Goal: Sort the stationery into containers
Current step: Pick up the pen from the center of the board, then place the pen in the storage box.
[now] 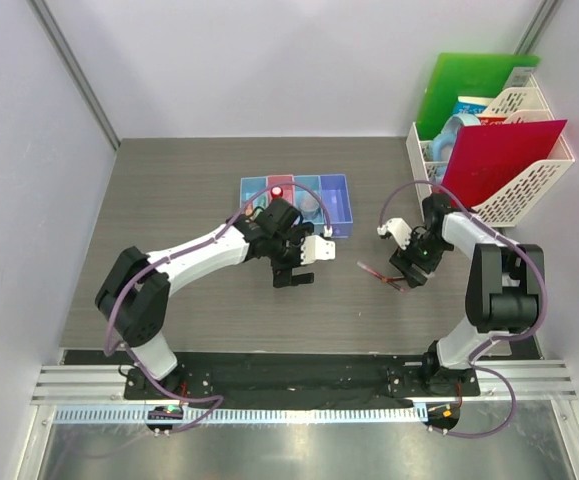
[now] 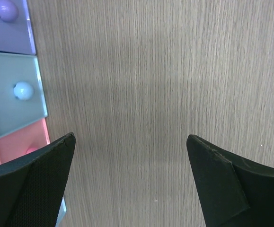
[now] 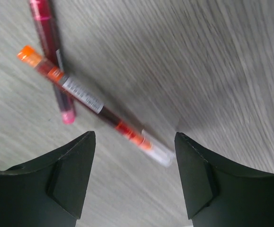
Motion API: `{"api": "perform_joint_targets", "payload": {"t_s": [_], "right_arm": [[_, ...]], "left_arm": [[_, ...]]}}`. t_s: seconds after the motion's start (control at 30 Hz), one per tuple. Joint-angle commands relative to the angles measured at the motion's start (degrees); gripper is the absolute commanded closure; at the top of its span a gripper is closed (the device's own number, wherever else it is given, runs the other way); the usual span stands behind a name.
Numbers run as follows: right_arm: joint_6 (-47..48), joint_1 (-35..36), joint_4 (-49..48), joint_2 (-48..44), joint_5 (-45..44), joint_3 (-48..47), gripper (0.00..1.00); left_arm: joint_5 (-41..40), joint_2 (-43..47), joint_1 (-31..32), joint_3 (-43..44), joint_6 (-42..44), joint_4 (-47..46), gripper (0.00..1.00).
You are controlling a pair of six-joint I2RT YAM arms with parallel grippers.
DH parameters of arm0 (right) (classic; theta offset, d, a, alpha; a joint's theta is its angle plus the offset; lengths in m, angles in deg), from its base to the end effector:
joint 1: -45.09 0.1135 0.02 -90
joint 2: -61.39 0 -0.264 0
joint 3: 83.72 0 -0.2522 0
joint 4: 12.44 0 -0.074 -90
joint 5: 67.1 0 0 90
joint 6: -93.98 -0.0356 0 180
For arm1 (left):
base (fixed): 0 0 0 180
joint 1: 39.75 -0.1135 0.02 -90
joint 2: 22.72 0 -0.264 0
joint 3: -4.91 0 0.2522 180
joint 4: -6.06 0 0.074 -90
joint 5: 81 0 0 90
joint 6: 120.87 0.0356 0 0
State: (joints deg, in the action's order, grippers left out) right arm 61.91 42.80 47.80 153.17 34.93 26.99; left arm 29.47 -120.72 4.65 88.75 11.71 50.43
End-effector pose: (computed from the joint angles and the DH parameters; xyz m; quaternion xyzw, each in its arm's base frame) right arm 0.2751 -0.0036 0.1730 -0.4691 0.8747 0.0588 0.1070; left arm 0.2466 -0.2589 0.2217 0.6869 0.6540 -0.1752 0.2641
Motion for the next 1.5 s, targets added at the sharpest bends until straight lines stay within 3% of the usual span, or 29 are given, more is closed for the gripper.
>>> {"api": "perform_joint_targets", "payload": {"t_s": [0.0,0.1,0.2,0.23,0.33,0.57,0.77,0.93,1.13,1.27,1.47], "right_arm": [[2.36,-0.35,-3.67,2.86,1.50,-1.69,0.28],[2.45,-0.26,-4.81,4.36,2.29,-1.43,0.34],[2.01,-0.26,-5.35,4.89,3.08,-0.81,0.60],[1.84,-0.26,-5.35,4.80,3.26,-0.38,0.78],[1.83,-0.27,-5.00,2.88,3.44,1.20,0.99],[-1.05,-0.35,-1.83,-6.25,5.27,0.78,0.99],[-10.98,0.00,-0.07,-8.12,13.88,-10.72,0.99],[-32.41,1.84,-13.14,-5.31,23.72,-18.29,0.99],[-53.33,10.17,-33.28,3.20,24.36,-22.51,0.99],[-57.05,15.20,-39.79,9.62,20.94,-24.45,0.99],[-59.78,15.82,-46.21,15.00,15.31,-24.81,0.99]], "left_arm": [[-1.22,4.92,0.25,-0.91,-0.93,-0.03,0.00],[-2.53,5.88,0.16,-0.91,-0.84,1.38,0.00],[-3.42,7.29,-0.10,-1.53,-0.66,2.35,0.00],[-3.51,7.73,-0.45,-1.70,-0.66,2.52,0.00],[-3.94,9.84,-1.16,-2.93,-0.84,3.31,0.00],[-4.56,15.90,-2.83,-6.71,-1.89,4.11,0.00],[-4.47,19.07,-5.03,-11.63,-4.35,3.14,0.00],[-1.32,20.82,-6.96,-14.62,-5.85,2.96,0.00],[0.36,24.60,-8.98,-17.70,-6.90,1.91,0.00],[0.80,27.07,-9.77,-19.63,-6.81,0.86,0.00],[0.71,28.21,-11.18,-20.34,-7.17,0.77,0.00]]}}
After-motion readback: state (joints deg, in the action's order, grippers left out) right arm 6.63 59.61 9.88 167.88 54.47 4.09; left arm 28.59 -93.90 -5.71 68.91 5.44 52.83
